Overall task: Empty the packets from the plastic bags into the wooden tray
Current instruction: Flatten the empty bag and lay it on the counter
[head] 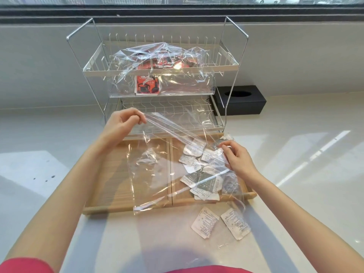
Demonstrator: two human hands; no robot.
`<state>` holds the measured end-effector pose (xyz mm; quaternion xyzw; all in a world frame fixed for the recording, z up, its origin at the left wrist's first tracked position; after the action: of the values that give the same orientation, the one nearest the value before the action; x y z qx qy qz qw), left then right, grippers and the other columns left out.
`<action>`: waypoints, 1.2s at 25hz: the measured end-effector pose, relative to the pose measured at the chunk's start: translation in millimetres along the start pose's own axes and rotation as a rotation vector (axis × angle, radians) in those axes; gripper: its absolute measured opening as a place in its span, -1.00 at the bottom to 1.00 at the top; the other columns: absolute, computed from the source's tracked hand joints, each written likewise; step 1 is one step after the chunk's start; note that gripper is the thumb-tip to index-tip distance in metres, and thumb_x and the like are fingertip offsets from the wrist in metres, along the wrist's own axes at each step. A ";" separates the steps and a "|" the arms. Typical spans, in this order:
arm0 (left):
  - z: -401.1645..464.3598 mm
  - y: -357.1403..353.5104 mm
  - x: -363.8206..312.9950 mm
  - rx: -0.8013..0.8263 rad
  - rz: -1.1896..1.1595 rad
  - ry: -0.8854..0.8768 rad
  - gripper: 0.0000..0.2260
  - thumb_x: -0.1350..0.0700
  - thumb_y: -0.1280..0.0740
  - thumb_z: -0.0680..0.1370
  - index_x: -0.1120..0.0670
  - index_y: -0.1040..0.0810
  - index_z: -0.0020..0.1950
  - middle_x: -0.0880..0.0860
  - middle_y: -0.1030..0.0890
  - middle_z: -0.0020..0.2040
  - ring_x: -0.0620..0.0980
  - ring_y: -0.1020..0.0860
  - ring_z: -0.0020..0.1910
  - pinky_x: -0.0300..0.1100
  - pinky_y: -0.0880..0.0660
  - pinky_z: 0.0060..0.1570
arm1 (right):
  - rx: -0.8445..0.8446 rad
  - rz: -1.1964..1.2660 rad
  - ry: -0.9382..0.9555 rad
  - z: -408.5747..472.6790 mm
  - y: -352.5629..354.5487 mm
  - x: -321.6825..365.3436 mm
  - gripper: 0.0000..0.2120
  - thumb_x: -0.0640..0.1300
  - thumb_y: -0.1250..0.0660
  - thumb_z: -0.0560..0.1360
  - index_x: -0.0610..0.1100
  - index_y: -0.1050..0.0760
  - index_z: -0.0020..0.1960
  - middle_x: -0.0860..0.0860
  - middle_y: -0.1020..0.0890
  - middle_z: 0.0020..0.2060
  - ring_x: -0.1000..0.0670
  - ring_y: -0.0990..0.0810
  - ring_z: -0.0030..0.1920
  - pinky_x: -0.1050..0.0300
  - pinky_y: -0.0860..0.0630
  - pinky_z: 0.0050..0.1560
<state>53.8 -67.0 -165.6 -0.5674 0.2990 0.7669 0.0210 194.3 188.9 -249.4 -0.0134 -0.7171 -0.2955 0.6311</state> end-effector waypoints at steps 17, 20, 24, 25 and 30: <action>-77.2 -51.1 80.6 0.165 -0.108 0.653 -0.32 -0.01 -0.23 0.52 0.08 0.11 0.48 0.01 -0.56 -0.03 0.01 -0.56 -0.03 -0.13 -0.49 0.04 | -0.195 0.300 -0.230 5.5 -1.1 -3.4 -0.78 -0.15 -0.05 0.60 -0.10 -0.45 0.11 0.02 -0.35 -0.42 0.11 -0.32 -0.45 0.38 -0.31 -0.55; -84.3 -53.0 89.2 0.163 -0.086 0.680 -0.37 0.11 -0.28 0.51 0.10 -0.01 0.48 0.09 -0.58 0.04 -0.06 -0.52 -0.12 -0.09 -0.43 0.04 | -0.168 0.286 -0.269 7.6 -2.0 -10.8 -0.75 -0.11 -0.07 0.60 -0.15 -0.43 0.18 -0.06 -0.48 -0.29 0.03 -0.42 -0.35 0.32 -0.41 -0.46; -87.8 -55.4 87.4 -0.001 -0.169 0.577 -0.49 0.23 -0.24 0.53 0.04 -0.14 0.44 0.11 -0.63 -0.07 -0.31 -0.51 -0.46 -0.25 -0.52 -0.18 | -0.065 0.283 -0.360 0.1 -2.6 -17.3 -0.65 -0.01 -0.10 0.58 -0.13 -0.31 0.31 -0.11 -0.54 -0.06 -0.07 -0.52 -0.12 0.12 -0.49 -0.18; -87.3 -55.2 85.8 -0.062 -0.201 0.538 -0.50 0.25 -0.23 0.53 0.01 -0.16 0.43 0.04 -0.60 -0.16 -0.32 -0.50 -0.49 -0.39 -0.47 -0.32 | -0.025 0.279 -0.353 -4.7 -2.9 -17.0 -0.63 -0.03 -0.13 0.57 -0.12 -0.27 0.33 -0.06 -0.54 -0.11 -0.05 -0.53 -0.14 0.13 -0.49 -0.19; -85.6 -53.5 75.7 -0.215 -0.258 0.366 -0.65 0.32 -0.18 0.54 -0.01 -0.39 0.24 0.02 -0.53 -0.23 -0.31 -0.52 -0.43 -0.47 -0.43 -0.42 | 0.152 0.240 -0.222 -23.5 1.2 -15.3 -0.65 -0.18 -0.28 0.50 -0.03 -0.35 0.27 -0.03 -0.60 -0.13 0.03 -0.61 -0.15 0.25 -0.58 -0.14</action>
<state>120.2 -87.7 -270.9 -0.7292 0.1396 0.6699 0.0035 219.0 185.0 -262.2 -0.0840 -0.7959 -0.1597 0.5779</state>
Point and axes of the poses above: each hand's wrist, its own z-axis towards the middle knuckle, its own y-axis out of the back of the hand, x = y × z, the point moved 3 cm from there along z, towards the middle knuckle
